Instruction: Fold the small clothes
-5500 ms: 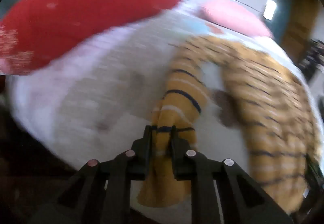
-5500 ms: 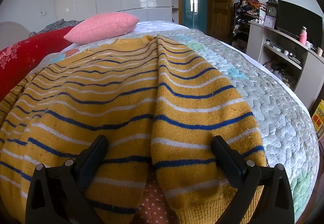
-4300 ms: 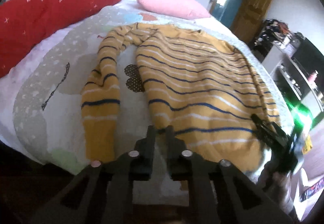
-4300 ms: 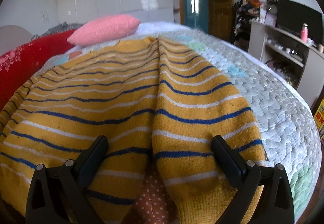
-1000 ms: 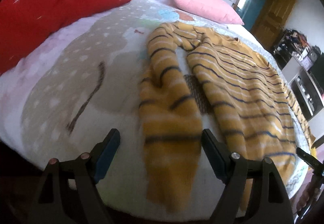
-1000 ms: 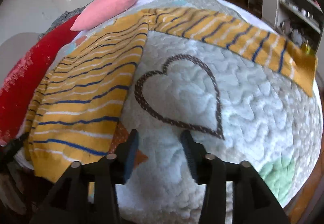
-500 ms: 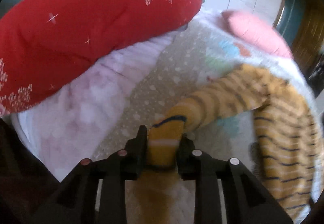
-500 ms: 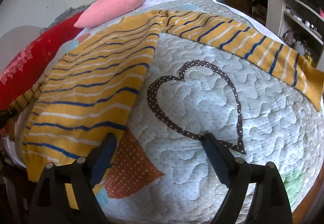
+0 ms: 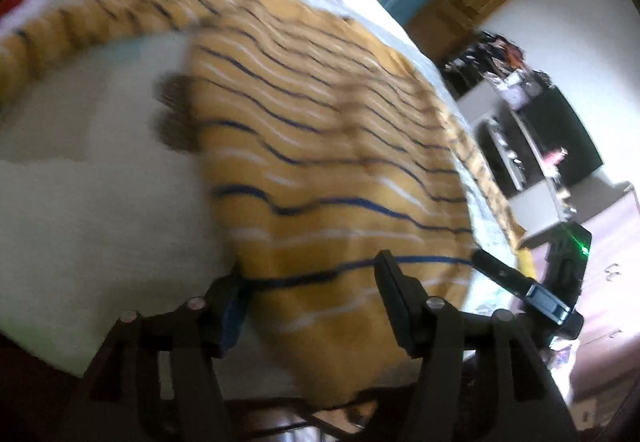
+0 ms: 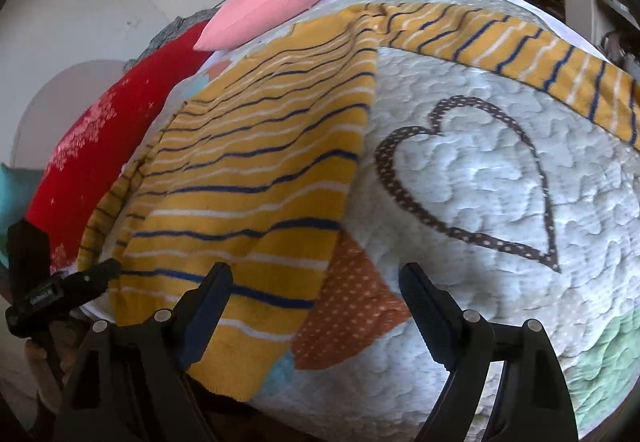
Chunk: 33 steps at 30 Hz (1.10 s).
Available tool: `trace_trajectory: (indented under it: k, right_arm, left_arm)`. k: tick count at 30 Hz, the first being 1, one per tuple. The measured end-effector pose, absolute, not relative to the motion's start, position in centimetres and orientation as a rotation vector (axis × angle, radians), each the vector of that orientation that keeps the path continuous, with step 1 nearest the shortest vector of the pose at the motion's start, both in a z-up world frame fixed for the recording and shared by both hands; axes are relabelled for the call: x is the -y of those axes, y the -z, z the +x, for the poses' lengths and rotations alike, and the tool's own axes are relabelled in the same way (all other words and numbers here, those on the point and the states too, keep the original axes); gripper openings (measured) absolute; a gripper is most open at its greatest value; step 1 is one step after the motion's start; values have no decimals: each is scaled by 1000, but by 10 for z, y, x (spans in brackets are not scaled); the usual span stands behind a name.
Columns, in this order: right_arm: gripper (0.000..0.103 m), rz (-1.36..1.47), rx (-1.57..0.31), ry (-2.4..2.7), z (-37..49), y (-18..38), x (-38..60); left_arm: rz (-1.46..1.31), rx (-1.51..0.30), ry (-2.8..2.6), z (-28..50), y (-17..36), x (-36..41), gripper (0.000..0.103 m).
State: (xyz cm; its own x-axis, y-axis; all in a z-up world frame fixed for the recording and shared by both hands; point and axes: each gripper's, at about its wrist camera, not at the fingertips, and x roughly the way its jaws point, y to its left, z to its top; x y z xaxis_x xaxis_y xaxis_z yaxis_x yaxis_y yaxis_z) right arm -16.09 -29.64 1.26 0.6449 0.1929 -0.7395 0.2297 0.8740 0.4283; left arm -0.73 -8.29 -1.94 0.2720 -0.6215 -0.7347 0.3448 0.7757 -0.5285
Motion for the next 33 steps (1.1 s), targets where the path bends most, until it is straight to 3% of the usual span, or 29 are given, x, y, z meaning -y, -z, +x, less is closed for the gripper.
trace_trajectory:
  k: [2, 3, 4, 5, 8, 12, 14, 17, 21, 25, 29, 31, 33]
  right_arm:
    - [79, 527, -879, 7, -155, -12, 291]
    - [75, 531, -884, -2, -149, -10, 288]
    - [65, 522, -891, 2, -143, -8, 283]
    - [47, 515, -893, -2, -139, -7, 283]
    - [18, 534, -904, -65, -127, -10, 282]
    - [16, 647, -829, -189, -136, -35, 289]
    - [16, 645, -805, -206, -147, -46, 292]
    - [16, 591, -838, -130, -161, -43, 294]
    - [16, 557, -934, -29, -176, -18, 303]
    - [17, 641, -906, 41, -192, -14, 333]
    - [33, 726, -841, 195, -204, -15, 382]
    - [36, 752, -801, 316, -213, -15, 407]
    - [45, 800, -763, 394, -227, -12, 427]
  left_arm:
    - [-278, -1118, 639, -9, 23, 94, 62]
    - [-277, -1120, 619, -9, 22, 97, 56]
    - [-279, -1122, 596, -7, 19, 97, 23]
    - [-278, -1129, 580, -5, 17, 96, 14]
    - [-318, -1084, 543, -1, -9, 78, 13]
    - [-148, -920, 512, -33, -77, 86, 14]
    - [-77, -899, 483, -45, -87, 94, 20]
    - [-6, -957, 435, -50, -68, 97, 28]
    - [-19, -1058, 367, -41, -29, 79, 29]
    - [-68, -1062, 329, -42, -19, 54, 52]
    - [-58, -1020, 305, -48, -26, 45, 62]
    - [-63, -1007, 306, -50, -29, 45, 67]
    - [-69, -1008, 312, -49, -28, 47, 67]
